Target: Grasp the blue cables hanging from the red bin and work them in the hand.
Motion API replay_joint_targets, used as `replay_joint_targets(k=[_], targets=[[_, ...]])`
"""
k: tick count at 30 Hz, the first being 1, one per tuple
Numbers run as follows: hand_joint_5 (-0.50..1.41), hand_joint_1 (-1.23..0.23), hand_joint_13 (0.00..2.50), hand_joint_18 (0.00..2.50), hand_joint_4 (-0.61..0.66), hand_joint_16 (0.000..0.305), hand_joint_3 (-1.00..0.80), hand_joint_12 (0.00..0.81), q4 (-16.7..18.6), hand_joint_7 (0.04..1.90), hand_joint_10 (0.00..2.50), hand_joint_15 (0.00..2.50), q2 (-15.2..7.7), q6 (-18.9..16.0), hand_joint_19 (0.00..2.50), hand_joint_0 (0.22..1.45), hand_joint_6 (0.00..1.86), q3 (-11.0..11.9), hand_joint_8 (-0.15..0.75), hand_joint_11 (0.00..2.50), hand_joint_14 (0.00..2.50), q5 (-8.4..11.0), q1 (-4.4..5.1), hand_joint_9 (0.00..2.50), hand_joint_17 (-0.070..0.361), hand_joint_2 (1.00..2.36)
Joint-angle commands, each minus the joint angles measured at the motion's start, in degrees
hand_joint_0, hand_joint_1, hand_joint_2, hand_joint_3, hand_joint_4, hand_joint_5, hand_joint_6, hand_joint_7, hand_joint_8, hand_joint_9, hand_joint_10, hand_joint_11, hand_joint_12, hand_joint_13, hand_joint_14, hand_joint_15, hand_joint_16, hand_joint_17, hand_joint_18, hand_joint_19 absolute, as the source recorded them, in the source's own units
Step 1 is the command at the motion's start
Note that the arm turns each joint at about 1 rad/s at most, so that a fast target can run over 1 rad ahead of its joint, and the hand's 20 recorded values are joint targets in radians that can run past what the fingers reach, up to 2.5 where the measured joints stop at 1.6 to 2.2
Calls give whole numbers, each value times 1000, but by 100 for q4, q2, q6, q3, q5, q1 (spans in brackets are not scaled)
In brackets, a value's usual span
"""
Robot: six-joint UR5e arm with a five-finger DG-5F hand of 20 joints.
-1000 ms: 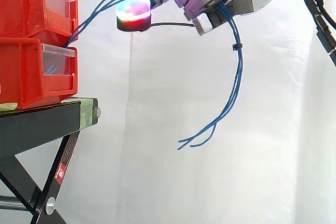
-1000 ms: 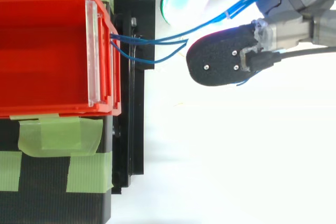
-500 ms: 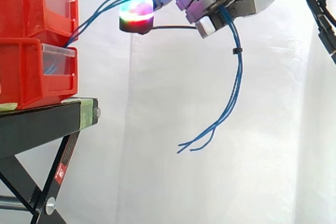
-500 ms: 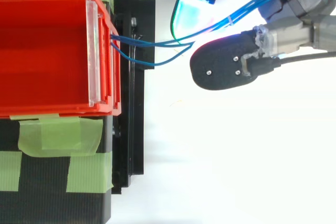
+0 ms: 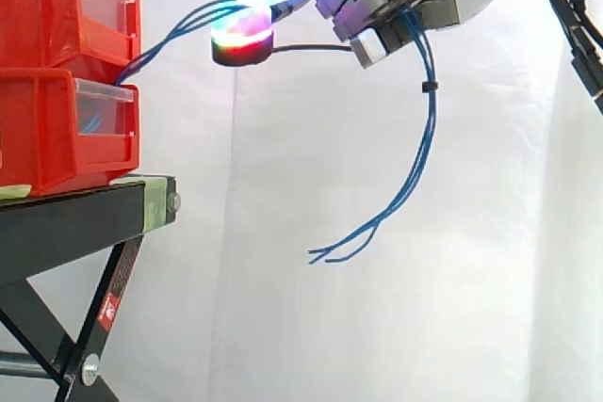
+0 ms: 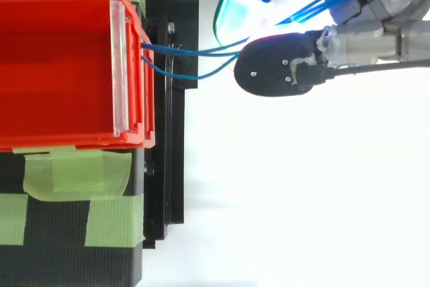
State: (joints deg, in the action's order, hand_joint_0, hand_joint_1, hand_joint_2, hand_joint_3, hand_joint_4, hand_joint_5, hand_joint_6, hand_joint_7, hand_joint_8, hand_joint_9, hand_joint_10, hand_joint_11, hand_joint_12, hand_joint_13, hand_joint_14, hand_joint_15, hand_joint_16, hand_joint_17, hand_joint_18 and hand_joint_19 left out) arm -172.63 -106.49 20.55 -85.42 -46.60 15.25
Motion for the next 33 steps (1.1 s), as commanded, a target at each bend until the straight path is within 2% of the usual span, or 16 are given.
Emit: replay_joint_targets(k=[1,4,6,9,11,18,20,23,28,33], targets=[[366,-634,1729,2190,315,221,-102,718,27,1209,2500,1878,-3,2,561,962,12,-1,486,2500,2500,11,-5,1061,166,1023],[365,-634,1729,2190,335,221,51,718,71,1199,2500,1878,-3,11,561,968,11,8,486,2500,2500,11,4,1061,166,1013],[367,-647,1729,2190,348,221,92,718,80,1192,2500,1878,-3,11,561,971,11,-1,486,2500,2500,11,-5,1061,166,1005],[361,-658,1729,2190,365,221,-95,718,80,1189,2500,1878,-3,2,561,936,12,8,486,2500,2500,11,4,1061,166,1010],[360,-658,1729,2190,360,221,-111,718,80,1196,2500,1878,-3,2,561,935,11,-1,486,2500,2500,20,4,1061,166,1010],[371,-637,1729,2190,336,221,266,718,80,1203,2500,1878,-3,-7,561,1018,11,-1,486,2500,2500,20,-5,1061,166,1003],[373,-625,1729,2190,341,221,253,718,80,1206,2500,1878,-3,-7,561,987,10,8,486,2500,2500,11,4,1061,166,1129],[370,-618,1729,2190,327,221,271,718,80,1209,2500,1878,-3,-16,561,977,10,-1,486,2500,2500,11,4,1061,166,1246],[359,-622,1729,2190,320,221,290,718,124,1217,2500,1878,-3,-77,561,987,9,8,486,2500,2500,11,4,1061,166,1310],[346,-639,1729,2190,291,221,379,718,168,1240,2500,1878,-3,-288,561,1066,8,-1,486,2500,2500,20,4,1061,166,1213]])
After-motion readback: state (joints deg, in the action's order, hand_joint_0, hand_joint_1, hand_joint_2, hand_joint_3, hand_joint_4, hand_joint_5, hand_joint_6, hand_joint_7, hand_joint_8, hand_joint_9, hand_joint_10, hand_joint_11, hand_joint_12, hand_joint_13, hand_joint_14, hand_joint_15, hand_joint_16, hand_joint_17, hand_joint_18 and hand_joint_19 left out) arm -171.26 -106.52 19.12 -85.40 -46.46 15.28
